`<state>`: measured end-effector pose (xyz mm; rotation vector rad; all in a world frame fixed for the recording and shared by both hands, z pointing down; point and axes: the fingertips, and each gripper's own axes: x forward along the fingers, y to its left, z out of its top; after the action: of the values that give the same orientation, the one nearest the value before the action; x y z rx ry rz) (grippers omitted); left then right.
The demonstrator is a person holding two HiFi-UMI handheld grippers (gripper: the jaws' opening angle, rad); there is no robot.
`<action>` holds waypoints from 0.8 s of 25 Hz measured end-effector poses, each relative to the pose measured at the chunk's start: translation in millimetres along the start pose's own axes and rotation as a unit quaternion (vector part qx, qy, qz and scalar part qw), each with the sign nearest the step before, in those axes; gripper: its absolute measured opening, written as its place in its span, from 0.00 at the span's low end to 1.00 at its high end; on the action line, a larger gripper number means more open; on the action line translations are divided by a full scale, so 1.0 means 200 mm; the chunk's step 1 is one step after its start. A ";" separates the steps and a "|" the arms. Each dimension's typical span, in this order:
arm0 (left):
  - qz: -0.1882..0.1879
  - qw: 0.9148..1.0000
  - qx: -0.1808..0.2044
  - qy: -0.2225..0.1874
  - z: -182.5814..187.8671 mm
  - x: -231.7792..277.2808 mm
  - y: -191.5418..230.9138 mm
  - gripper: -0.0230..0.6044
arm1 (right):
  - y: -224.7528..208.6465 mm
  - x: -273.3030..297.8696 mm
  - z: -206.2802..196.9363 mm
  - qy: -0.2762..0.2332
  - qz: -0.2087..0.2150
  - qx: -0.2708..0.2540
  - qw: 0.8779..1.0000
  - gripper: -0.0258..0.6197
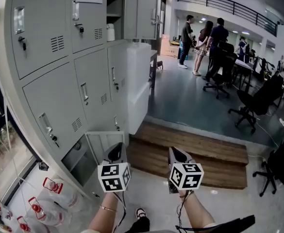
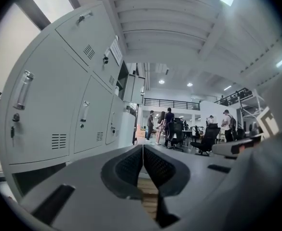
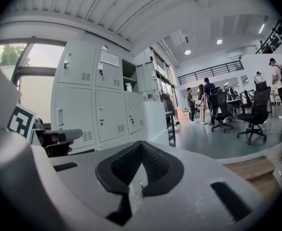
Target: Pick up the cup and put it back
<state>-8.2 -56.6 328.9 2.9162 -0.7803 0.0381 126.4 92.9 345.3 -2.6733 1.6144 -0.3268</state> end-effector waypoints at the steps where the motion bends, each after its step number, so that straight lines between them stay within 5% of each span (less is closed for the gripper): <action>1: 0.002 1.000 -0.003 -0.002 0.02 0.09 0.02 0.05 | -0.03 0.09 0.03 -0.001 0.001 -0.003 1.000 0.03; 11: 0.033 0.999 -0.004 -0.025 0.23 0.90 0.22 0.05 | -0.28 0.90 0.37 -0.022 0.027 -0.017 0.999 0.03; 20: 0.077 0.997 0.012 -0.005 0.23 1.27 0.46 0.05 | -0.29 1.45 0.40 -0.010 0.072 0.001 0.997 0.03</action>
<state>164.8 -267.8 307.3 2.8732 -1.0123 0.0458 321.8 -142.3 323.8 -2.5316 1.7855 -0.2978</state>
